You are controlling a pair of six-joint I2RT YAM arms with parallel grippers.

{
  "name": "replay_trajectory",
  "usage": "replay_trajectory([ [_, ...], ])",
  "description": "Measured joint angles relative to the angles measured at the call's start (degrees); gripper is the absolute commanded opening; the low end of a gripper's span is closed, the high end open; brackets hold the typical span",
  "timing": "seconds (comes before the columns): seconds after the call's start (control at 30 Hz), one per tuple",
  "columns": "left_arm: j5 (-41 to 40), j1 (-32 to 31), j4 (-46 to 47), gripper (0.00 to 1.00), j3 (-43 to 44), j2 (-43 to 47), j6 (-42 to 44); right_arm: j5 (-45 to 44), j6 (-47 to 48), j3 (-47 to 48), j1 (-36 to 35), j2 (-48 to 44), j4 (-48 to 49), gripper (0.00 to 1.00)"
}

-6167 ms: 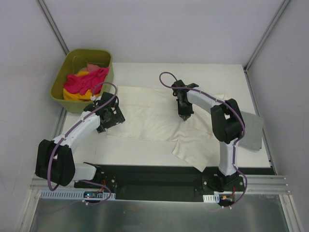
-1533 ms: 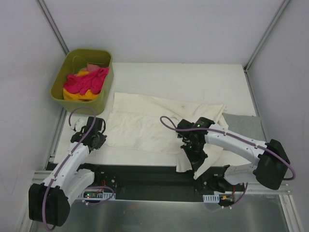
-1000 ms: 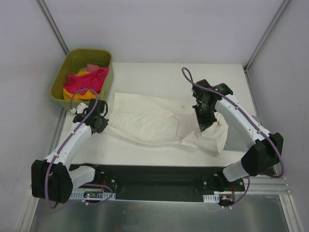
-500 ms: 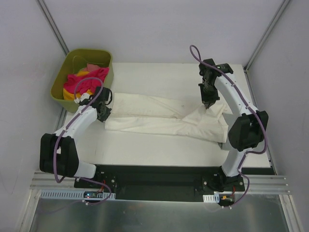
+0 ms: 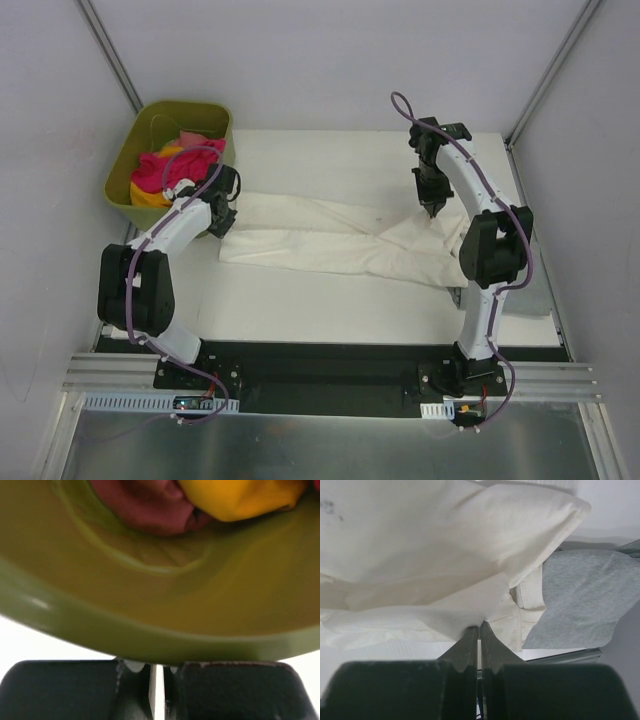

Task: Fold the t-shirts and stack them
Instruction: Fold the tshirt

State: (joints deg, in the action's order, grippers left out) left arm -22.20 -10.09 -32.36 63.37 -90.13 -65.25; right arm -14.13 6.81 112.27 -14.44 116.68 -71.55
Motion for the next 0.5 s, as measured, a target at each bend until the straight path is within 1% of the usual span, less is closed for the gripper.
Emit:
replay_trajectory([
  [0.4,-2.62,-2.75,0.15,0.0,6.23,-5.18,0.04,-1.68,-0.35,-4.83,2.23,0.26,-0.24,0.01],
  [0.43,-2.64,-2.89,0.17,0.03,6.51,-5.66,0.04,-1.66,-0.35,-4.83,2.25,0.26,-0.11,0.01],
  [0.47,-2.86,-2.97,0.13,0.03,6.75,-6.08,0.04,-1.57,-0.33,-4.81,2.25,0.26,0.0,0.01],
  [0.5,-3.28,-3.02,0.11,0.0,6.93,-6.38,0.02,-1.46,-0.31,-4.79,2.25,0.28,0.15,0.01],
])
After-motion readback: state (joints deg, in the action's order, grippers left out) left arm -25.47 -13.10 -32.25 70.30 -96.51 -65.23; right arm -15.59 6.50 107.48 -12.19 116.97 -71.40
